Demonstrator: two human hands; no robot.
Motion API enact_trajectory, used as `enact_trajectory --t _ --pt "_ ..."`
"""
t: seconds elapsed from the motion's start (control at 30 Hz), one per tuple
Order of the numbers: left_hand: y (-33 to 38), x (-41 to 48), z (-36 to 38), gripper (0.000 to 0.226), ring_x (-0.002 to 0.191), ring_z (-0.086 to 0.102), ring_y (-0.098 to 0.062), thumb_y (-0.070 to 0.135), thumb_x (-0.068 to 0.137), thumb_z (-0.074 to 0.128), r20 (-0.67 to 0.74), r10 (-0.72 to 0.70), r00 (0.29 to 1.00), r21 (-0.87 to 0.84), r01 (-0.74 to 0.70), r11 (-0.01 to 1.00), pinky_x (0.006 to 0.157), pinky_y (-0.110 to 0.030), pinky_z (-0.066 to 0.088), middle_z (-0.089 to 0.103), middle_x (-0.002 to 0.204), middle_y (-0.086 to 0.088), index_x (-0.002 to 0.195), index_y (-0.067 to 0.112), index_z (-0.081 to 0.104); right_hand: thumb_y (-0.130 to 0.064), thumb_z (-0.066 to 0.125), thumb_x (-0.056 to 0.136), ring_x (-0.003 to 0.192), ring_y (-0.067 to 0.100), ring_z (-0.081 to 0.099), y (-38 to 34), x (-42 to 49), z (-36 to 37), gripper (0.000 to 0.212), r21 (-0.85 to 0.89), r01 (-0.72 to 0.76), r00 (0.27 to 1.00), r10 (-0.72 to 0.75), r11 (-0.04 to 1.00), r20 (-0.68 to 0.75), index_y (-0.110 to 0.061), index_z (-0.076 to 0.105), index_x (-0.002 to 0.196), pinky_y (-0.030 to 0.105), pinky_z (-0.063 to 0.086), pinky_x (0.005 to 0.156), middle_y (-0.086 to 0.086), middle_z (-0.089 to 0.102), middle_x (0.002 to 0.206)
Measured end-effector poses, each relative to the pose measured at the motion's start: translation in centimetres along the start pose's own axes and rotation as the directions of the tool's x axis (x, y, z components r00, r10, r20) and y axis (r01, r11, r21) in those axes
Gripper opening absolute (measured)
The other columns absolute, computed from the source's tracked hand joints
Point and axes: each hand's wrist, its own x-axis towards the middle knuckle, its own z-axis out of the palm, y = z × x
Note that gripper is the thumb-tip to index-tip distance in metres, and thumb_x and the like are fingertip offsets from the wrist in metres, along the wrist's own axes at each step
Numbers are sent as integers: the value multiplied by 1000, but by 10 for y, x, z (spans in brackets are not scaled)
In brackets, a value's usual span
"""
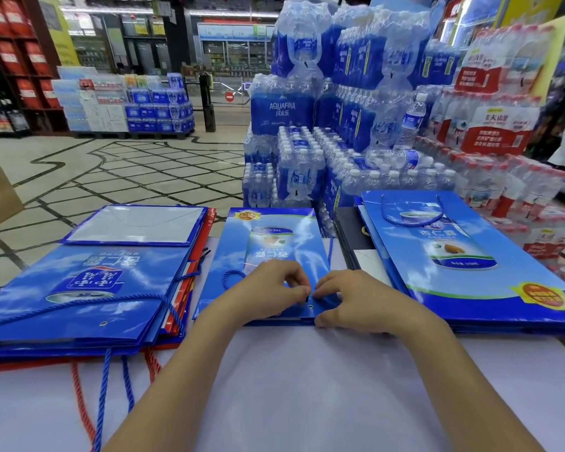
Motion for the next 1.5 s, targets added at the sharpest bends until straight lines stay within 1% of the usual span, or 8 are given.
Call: enact_trajectory --t 0.1,0.37,0.73,0.93,1.13,1.27,1.4,1.5 --pt "1 -1 0 5 49 52 2 26 88 65 40 -14 999 -6 15 1000 52 -15 42 69 81 12 87 23 69 -45 74 77 109 6 57 0 -1 -1 42 34 -37 999 38 999 -22 -27 72 115 29 49 95 -13 63 124" --pt "3 -2 -2 4 55 54 8 21 87 68 36 5 999 5 -6 1000 52 -6 38 68 80 14 86 21 72 -42 77 77 90 4 65 -2 -5 -3 23 79 -50 994 58 996 -94 -24 79 91 33 55 86 -9 74 100" --pt "-3 1 -5 6 63 53 11 25 84 70 -5 -23 1000 75 23 997 61 -9 38 69 81 15 80 26 74 -48 61 90 87 8 59 -3 -4 -3 29 -19 50 992 -52 999 -115 -24 76 94 32 50 81 -7 72 91" --pt "-7 1 -6 12 76 52 16 31 87 66 -3 -45 999 126 45 991 58 -6 35 60 66 35 86 34 78 -45 54 96 88 14 55 -6 -6 -3 31 -74 79 990 -87 994 -107 -23 75 99 32 46 79 -4 70 91" --pt "-6 -5 -13 16 88 55 -4 39 92 59 67 5 998 191 -17 982 77 -21 47 64 91 13 90 34 75 -43 53 98 86 15 52 -9 -5 -1 30 -59 72 984 -81 996 -162 -21 73 99 30 42 75 -3 68 88" --pt "-5 -6 -16 16 85 55 -6 36 91 61 105 77 991 228 -99 968 74 -20 45 62 94 8 98 35 75 -41 49 100 87 23 54 -9 -3 2 31 -114 71 973 -94 991 -209 -17 69 96 36 44 75 2 65 85" --pt "-2 -5 -14 25 74 48 -5 32 95 57 81 127 989 264 -144 954 65 -17 37 57 87 4 71 30 66 -43 42 102 89 29 55 -7 -1 2 36 -193 70 959 -120 979 -258 -15 66 104 39 44 78 8 67 92" --pt "-4 -3 -12 28 74 47 -8 30 95 55 61 131 989 278 -143 950 66 -20 37 55 86 3 72 17 63 -42 43 102 89 29 56 -7 1 5 37 -195 60 955 -113 979 -276 -13 65 103 38 44 79 7 68 91"
